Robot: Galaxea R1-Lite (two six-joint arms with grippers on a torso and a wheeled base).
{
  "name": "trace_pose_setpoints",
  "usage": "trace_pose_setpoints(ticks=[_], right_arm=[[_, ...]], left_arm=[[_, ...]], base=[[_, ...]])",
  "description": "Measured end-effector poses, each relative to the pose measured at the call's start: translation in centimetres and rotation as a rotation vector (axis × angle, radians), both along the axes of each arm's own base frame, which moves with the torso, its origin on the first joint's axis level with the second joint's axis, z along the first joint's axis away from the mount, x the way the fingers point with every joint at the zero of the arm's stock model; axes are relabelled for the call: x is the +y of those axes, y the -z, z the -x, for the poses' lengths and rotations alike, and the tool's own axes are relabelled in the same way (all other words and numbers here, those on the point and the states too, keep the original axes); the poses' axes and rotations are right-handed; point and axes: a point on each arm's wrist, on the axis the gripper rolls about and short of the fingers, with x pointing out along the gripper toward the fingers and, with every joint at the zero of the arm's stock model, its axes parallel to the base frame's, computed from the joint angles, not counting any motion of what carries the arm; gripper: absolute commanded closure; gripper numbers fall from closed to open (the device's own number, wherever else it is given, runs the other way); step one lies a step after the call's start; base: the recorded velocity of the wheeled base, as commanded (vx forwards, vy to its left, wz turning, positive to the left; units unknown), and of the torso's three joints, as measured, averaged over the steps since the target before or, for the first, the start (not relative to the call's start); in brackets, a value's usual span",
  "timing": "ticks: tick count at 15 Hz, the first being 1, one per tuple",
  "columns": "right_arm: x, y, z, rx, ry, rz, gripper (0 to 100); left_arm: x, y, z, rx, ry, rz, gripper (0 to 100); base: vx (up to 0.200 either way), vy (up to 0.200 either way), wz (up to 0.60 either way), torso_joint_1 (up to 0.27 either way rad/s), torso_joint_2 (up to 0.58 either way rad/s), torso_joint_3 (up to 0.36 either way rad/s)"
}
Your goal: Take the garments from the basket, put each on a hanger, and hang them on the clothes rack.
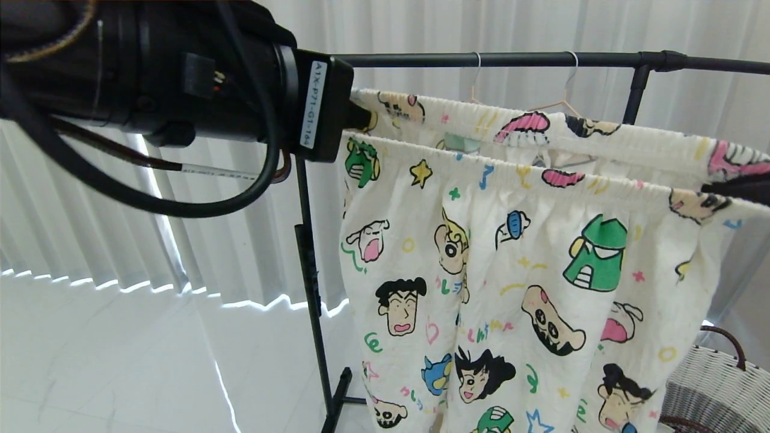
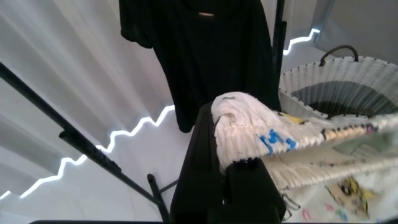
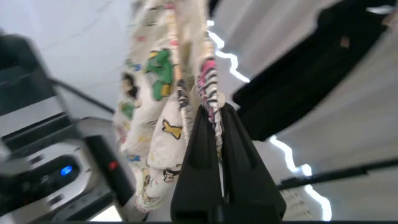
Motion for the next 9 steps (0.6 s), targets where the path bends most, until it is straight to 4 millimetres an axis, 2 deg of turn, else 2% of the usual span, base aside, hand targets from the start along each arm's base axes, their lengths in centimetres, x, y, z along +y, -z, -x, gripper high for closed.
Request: trace_pose_setpoints(ticks=[4, 9], right_arm=[[1.3, -0.9, -3.1, -0.1, 0.122, -0.117, 100], [4.2, -1.0, -5.9, -0.103, 0.097, -0.138, 100]], left_arm=[[2.2, 1.3, 3.7, 0.044, 0.107, -0.01, 100], [5.2, 2.9, 9.5, 0.056, 0.296, -0.005, 100]], base=[[0.0, 0.0, 0.0, 0.0, 0.0, 0.0], [0.0, 0.0, 0.0, 0.0, 0.0, 0.0]])
